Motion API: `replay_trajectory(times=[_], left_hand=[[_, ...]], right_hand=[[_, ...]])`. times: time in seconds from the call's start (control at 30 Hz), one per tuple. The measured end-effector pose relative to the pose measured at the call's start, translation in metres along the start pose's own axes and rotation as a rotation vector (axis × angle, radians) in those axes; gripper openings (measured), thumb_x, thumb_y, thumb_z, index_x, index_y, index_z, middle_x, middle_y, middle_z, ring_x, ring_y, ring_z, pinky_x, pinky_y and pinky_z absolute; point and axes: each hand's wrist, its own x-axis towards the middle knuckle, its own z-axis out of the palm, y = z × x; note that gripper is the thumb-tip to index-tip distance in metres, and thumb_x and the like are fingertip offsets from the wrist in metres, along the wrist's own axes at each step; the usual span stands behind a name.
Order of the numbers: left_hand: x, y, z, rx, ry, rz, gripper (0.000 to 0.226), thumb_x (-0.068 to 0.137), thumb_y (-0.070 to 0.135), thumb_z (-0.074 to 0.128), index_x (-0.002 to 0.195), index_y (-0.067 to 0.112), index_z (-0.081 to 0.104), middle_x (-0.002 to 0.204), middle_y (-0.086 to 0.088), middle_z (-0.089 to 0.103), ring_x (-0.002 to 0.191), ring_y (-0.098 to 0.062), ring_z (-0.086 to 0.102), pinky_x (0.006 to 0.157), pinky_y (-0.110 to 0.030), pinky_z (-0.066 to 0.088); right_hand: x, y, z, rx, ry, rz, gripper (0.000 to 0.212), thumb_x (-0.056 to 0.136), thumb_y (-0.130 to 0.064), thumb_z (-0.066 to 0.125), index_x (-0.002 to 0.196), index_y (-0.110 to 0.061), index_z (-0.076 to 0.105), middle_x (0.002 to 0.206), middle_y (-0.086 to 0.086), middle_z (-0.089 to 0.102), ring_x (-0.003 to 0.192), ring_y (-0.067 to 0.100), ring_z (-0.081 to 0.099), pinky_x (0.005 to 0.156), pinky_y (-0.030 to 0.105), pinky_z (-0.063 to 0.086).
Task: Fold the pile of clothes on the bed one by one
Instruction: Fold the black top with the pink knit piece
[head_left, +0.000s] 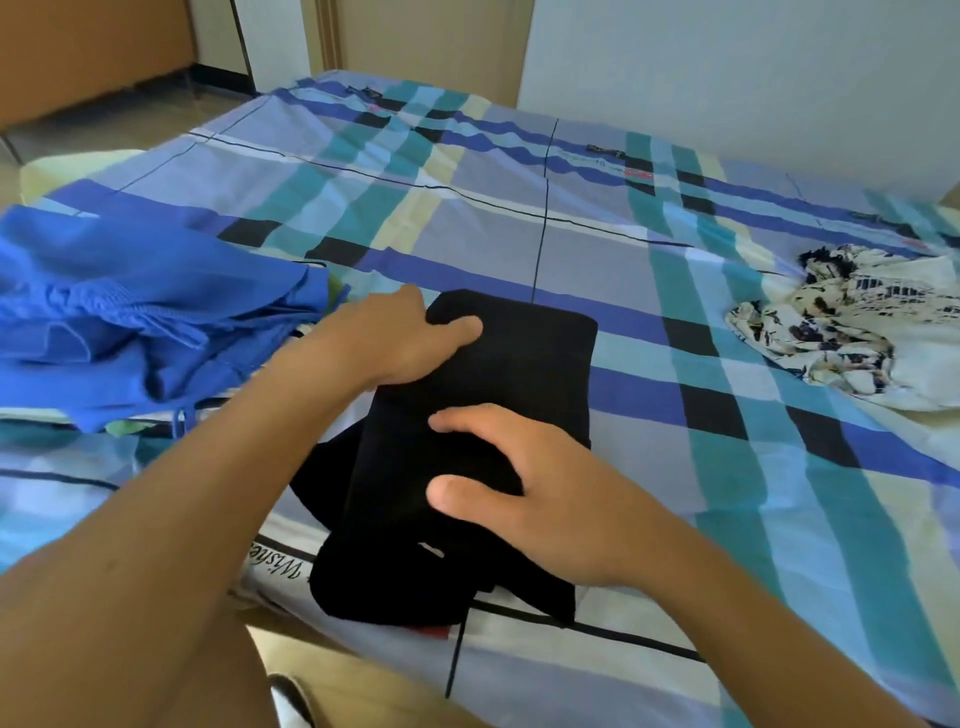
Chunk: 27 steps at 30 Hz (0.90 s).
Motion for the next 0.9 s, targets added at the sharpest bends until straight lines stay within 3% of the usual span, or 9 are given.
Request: replay_trajectory(times=[0.17,0.23,0.3,0.37,0.47,0.57,0.73,0.83,0.9], left_hand=[[0.007,-0.003,0.006,0.045,-0.308,-0.050,0.088,0.083,0.075,0.052,0.141,0.011,0.039,0.128,-0.008,0.054,0.094,-0.025,0.067,0.075,-0.035,0.060],[0.012,-0.003,0.014,0.128,-0.243,0.020,0.080,0.086,0.071,0.053,0.137,0.011,0.043,0.128,-0.008,0.056,0.104,-0.023,0.062,0.086,-0.035,0.052],[0.017,-0.003,0.021,0.050,-0.151,0.064,0.067,0.089,0.064,0.058,0.131,0.012,0.048,0.128,-0.007,0.058,0.109,-0.024,0.058,0.095,-0.038,0.047],[0.021,-0.003,0.026,-0.183,-0.105,0.086,0.052,0.090,0.051,0.065,0.125,0.014,0.051,0.120,-0.004,0.060,0.104,-0.021,0.059,0.091,-0.038,0.050],[0.020,0.004,0.032,-0.789,-0.170,0.115,0.041,0.090,0.028,0.071,0.126,0.016,0.055,0.108,-0.002,0.069,0.093,-0.021,0.070,0.076,-0.032,0.057],[0.018,0.004,0.039,-1.103,-0.226,0.051,0.046,0.088,0.030,0.072,0.130,0.015,0.061,0.108,-0.008,0.075,0.097,-0.026,0.074,0.089,-0.042,0.059],[-0.011,-0.009,0.041,-0.727,-0.442,-0.115,0.081,0.052,0.070,0.085,0.117,0.025,0.067,0.105,-0.003,0.076,0.097,-0.026,0.074,0.094,-0.045,0.055],[-0.017,-0.011,0.040,-0.727,-0.416,-0.063,0.044,0.074,0.044,0.082,0.111,0.026,0.068,0.099,0.000,0.078,0.095,-0.023,0.074,0.095,-0.044,0.055],[-0.021,-0.002,0.037,-0.844,-0.466,-0.036,0.032,0.082,0.025,0.075,0.114,0.020,0.068,0.100,-0.004,0.078,0.093,-0.023,0.074,0.089,-0.040,0.058]], right_hand=[[-0.017,0.018,-0.009,0.040,0.027,0.009,0.049,0.093,-0.055,0.056,0.140,-0.045,0.045,0.138,-0.033,0.046,0.126,-0.014,0.042,0.103,0.017,0.040],[-0.019,0.021,-0.011,0.112,0.044,0.006,0.043,0.094,-0.051,0.057,0.136,-0.043,0.051,0.133,-0.032,0.052,0.124,-0.012,0.045,0.103,0.020,0.041],[-0.019,0.023,-0.010,0.227,0.155,-0.029,0.032,0.095,-0.041,0.060,0.128,-0.037,0.061,0.125,-0.026,0.061,0.121,-0.007,0.053,0.103,0.022,0.043],[-0.017,0.027,-0.010,0.363,0.361,-0.035,0.020,0.095,-0.030,0.063,0.114,-0.031,0.068,0.112,-0.020,0.069,0.113,-0.003,0.061,0.101,0.023,0.047],[-0.011,0.040,-0.013,0.425,0.621,0.027,0.013,0.094,-0.022,0.065,0.104,-0.029,0.070,0.103,-0.017,0.070,0.104,-0.004,0.062,0.095,0.020,0.047],[-0.010,0.055,-0.015,0.384,0.648,0.115,0.019,0.093,-0.024,0.065,0.110,-0.032,0.066,0.115,-0.019,0.063,0.111,-0.006,0.056,0.101,0.022,0.044],[-0.014,0.070,-0.005,0.254,0.545,0.195,0.038,0.087,-0.027,0.072,0.120,-0.038,0.057,0.128,-0.019,0.047,0.121,-0.002,0.048,0.098,0.014,0.037],[-0.013,0.070,0.002,0.236,0.560,0.190,0.047,0.084,-0.030,0.075,0.125,-0.039,0.054,0.137,-0.019,0.040,0.126,0.000,0.043,0.093,0.007,0.032],[-0.013,0.071,0.006,0.247,0.584,0.180,0.050,0.084,-0.032,0.076,0.127,-0.040,0.052,0.141,-0.019,0.038,0.129,0.000,0.041,0.100,0.012,0.033]])
